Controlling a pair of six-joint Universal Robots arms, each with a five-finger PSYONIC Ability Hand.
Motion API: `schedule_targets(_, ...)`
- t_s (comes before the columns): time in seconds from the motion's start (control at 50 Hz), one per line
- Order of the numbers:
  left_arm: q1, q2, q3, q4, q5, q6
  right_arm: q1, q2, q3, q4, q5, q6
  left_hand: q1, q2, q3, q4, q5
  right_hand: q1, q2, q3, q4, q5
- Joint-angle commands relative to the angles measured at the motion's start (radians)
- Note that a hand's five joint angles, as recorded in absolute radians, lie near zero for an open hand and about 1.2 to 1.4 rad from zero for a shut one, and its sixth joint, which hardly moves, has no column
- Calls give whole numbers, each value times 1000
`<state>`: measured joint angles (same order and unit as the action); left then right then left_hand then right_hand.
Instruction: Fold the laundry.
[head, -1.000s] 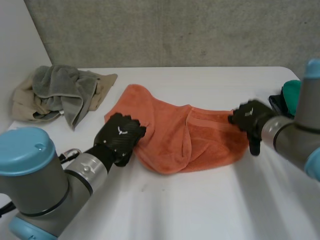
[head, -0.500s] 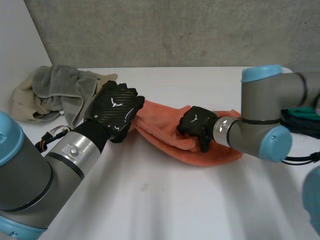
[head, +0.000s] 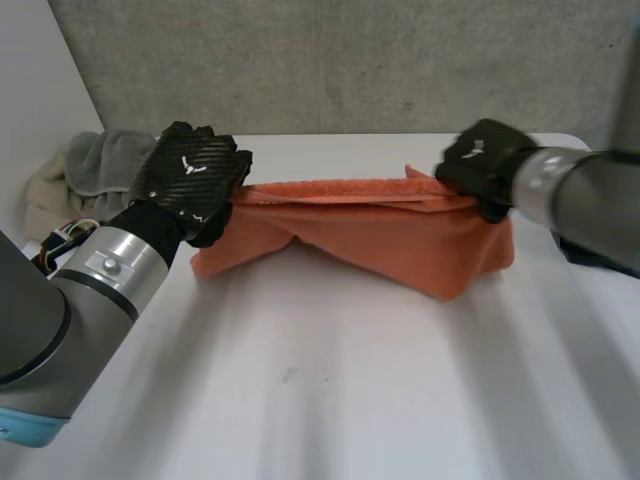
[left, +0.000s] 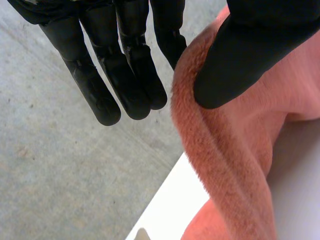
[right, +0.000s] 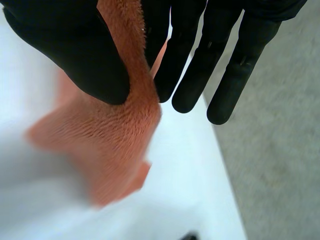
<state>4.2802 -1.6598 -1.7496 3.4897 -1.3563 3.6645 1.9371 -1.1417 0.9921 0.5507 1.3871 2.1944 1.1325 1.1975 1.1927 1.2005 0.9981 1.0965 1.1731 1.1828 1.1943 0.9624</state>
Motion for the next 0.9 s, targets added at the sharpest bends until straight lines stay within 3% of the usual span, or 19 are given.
schedule_targets(0.02, 18, -21, -19, -110, 6, -1, -78, -185, 183, 207, -40, -1, 264, 199, 204, 196, 224, 300, 223, 213, 202, 259)
schedule_targets(0.12, 18, -179, 11, -175, 9, 8, -70, -161, 244, 189, -71, 18, 264, 199, 204, 196, 224, 300, 223, 213, 202, 259)
schedule_targets(0.2, 20, -305, 128, -175, 0, 14, -72, -18, 203, 88, -53, 60, 264, 199, 204, 196, 224, 300, 223, 213, 202, 259)
schedule_targets(0.3, 38, -380, 392, -153, -1, 14, -70, 134, -121, -93, 47, 197, 264, 199, 204, 196, 224, 300, 223, 213, 202, 259)
schedule_targets(0.4, 44, -382, 744, 29, -6, -3, -67, 200, -436, -320, 104, 338, 264, 199, 204, 196, 224, 300, 223, 213, 202, 259)
schedule_targets(0.48, 52, -376, 831, 254, -18, -27, -72, 188, -457, -579, 105, 470, 264, 199, 204, 196, 224, 300, 223, 213, 202, 259)
schedule_targets(0.54, 58, -374, 828, 375, -52, -73, -64, 156, -397, -723, 105, 522, 264, 199, 204, 196, 224, 300, 223, 213, 202, 259)
schedule_targets(0.58, 62, -376, 812, 378, -66, -81, -64, 132, -348, -744, 101, 522, 264, 199, 204, 196, 224, 300, 223, 213, 202, 259)
schedule_targets(0.76, 95, -350, 576, 203, -83, -83, -64, 95, -136, -710, 76, 482, 264, 199, 204, 196, 224, 300, 223, 213, 202, 259)
schedule_targets(0.9, 82, -342, 279, 101, -83, -76, -66, 132, 51, -531, 56, 413, 264, 199, 204, 196, 224, 300, 223, 213, 202, 259)
